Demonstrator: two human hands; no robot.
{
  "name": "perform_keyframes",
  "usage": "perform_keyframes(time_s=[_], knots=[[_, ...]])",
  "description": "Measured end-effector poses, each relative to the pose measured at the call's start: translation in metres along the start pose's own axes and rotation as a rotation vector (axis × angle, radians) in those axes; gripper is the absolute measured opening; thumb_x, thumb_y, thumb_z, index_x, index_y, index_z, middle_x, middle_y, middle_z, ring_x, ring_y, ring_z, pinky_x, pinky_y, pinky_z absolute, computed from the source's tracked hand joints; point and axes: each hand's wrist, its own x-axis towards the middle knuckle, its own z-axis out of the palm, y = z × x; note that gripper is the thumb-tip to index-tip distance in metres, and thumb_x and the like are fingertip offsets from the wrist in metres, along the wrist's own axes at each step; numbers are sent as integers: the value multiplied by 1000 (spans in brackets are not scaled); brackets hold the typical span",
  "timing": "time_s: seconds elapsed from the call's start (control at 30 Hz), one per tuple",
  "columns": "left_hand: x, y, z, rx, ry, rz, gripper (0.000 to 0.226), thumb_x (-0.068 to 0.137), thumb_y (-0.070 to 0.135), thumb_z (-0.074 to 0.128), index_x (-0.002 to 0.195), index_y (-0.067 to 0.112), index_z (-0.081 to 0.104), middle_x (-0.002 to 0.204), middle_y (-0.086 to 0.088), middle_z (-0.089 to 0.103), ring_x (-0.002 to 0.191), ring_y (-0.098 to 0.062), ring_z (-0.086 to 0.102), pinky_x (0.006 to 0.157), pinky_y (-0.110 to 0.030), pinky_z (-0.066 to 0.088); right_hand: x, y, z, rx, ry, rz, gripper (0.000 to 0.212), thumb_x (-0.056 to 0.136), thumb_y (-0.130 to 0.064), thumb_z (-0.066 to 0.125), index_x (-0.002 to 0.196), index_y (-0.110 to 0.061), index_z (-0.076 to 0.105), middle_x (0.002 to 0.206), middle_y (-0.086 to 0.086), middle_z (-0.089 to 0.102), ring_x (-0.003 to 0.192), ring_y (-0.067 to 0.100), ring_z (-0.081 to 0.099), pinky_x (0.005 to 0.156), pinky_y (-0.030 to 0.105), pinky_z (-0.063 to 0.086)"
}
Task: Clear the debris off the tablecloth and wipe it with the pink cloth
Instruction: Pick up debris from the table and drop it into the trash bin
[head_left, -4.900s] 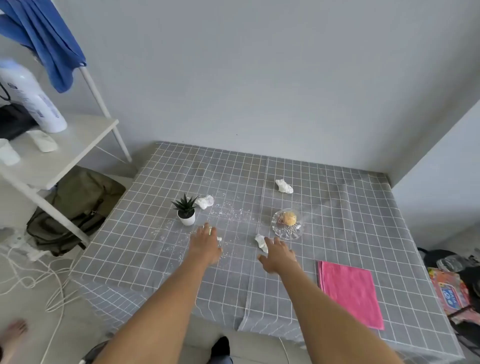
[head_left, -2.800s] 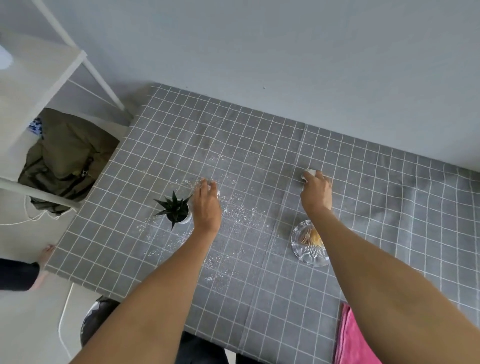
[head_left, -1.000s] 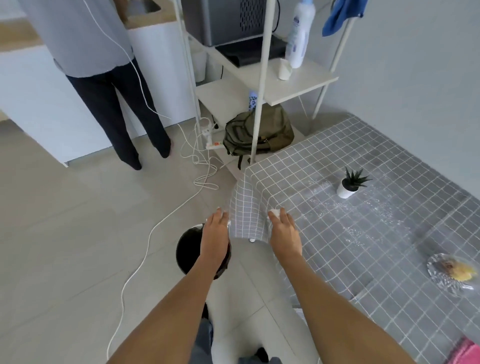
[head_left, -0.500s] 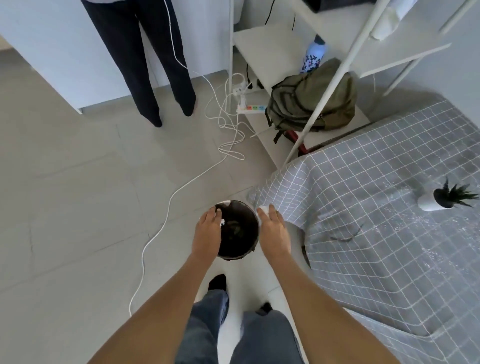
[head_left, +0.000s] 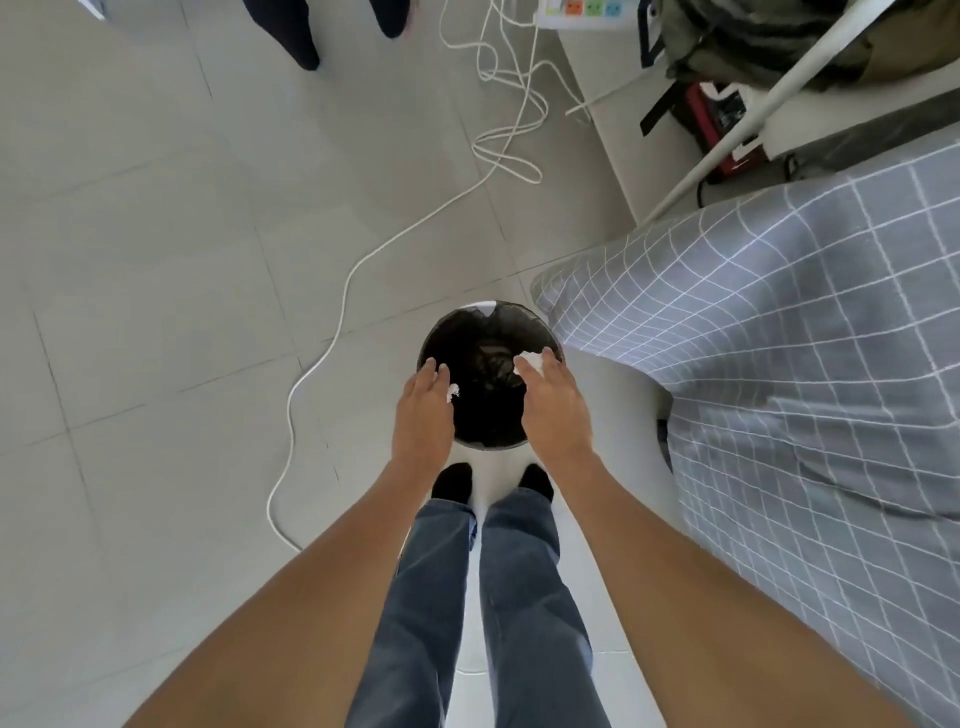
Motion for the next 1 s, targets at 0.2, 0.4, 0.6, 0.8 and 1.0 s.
perform_keyframes(time_s=[0.2, 0.4, 0.6, 0.8, 1.0], knots=[[46, -14, 41, -11, 7, -45, 46, 99, 6, 45, 144, 6, 36, 151, -12, 34, 138, -28, 32, 113, -38, 33, 41, 21, 48, 9, -16, 13, 50, 99, -13, 48, 146, -25, 36, 158, 11, 23, 142, 32, 29, 109, 42, 37], [66, -19, 59, -6, 5, -60, 46, 99, 9, 45, 144, 5, 35, 153, -12, 30, 140, -27, 29, 115, -36, 29, 66, 26, 76, -58, -137, 7, 80, 94, -42, 54, 152, -37, 0, 161, 11, -6, 146, 42, 3, 114, 55, 17], [71, -15, 62, -23, 4, -78, 46, 99, 9, 42, 145, 5, 34, 153, -14, 29, 140, -28, 28, 114, -35, 26, 67, 32, 77, -152, -168, 32, 88, 92, -45, 56, 152, -35, -7, 160, 11, -11, 147, 38, -3, 116, 55, 11], [74, -7, 66, -37, -94, -56, 61, 99, 23, 47, 151, 13, 17, 159, -13, 8, 146, -29, 13, 117, -39, 20, 64, 42, 72, -172, -159, 41, 88, 92, -43, 57, 152, -33, -6, 161, 12, -10, 147, 35, -5, 117, 52, 9], [64, -2, 61, 24, -135, -102, 69, 97, 28, 49, 152, 14, 10, 159, -14, 1, 146, -31, 8, 117, -46, 21, 55, 46, 60, -174, -169, 55, 86, 94, -39, 56, 152, -32, -7, 160, 11, -12, 147, 34, -7, 117, 50, 8]])
